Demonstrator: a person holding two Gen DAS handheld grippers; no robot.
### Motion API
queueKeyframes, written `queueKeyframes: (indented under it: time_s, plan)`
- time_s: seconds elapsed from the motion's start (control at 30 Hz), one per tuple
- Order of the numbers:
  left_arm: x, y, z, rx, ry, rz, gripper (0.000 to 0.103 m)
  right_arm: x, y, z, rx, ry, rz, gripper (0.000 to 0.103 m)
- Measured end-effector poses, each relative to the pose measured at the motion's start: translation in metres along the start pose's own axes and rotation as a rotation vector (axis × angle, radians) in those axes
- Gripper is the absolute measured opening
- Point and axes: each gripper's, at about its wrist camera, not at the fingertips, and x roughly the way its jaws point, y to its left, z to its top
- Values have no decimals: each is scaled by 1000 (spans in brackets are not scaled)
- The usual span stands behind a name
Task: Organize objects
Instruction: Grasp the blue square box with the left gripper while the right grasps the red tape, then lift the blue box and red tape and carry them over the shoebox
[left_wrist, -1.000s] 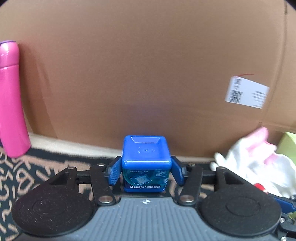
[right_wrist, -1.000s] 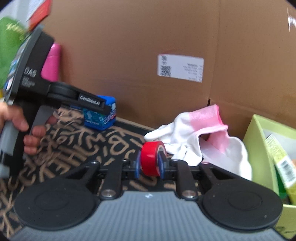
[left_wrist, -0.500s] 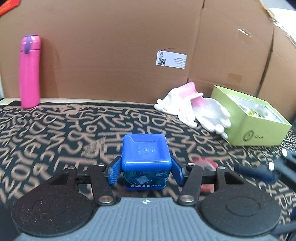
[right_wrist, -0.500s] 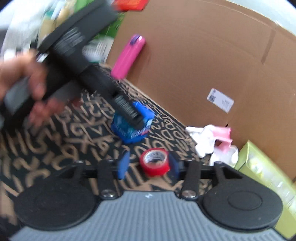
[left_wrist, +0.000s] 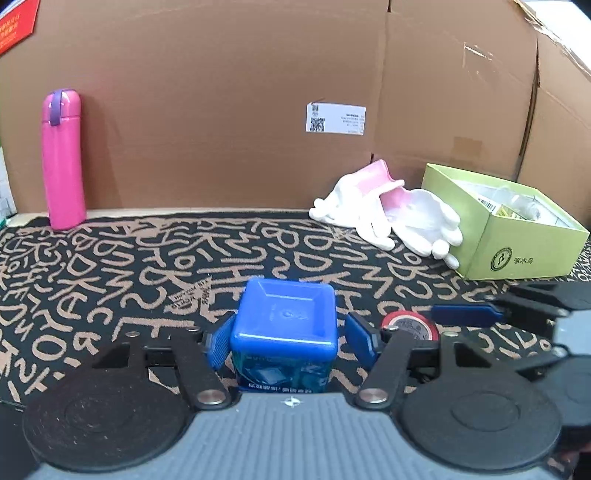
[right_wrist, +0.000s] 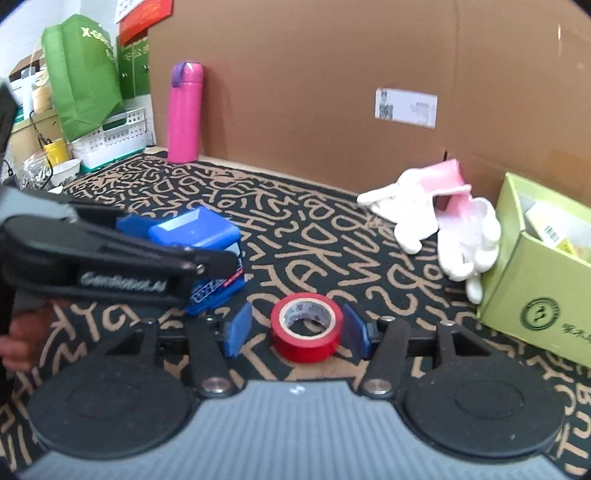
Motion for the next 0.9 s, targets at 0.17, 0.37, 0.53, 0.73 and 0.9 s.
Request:
queueKeyframes:
  time_s: [0.17,0.37,0.53,0.73,0.9]
  plan:
    - [3,4,-1,-11,1,26,70,15,-7,4,46,15,-10,54]
    - [9,4,-1,-13,23,10,60,21,-4,-4,51,44,-17,46]
    - [11,0,-3,7,35,25,58,12,-7,-9,79,28,-8,46]
    - [5,-3,-2,-4,60,-8,58,-13,-17,-19,126,-6,-6,46]
    - [-3,-28,10,27,42,-88,58,-48,-36,-30,159,-64,-38,46]
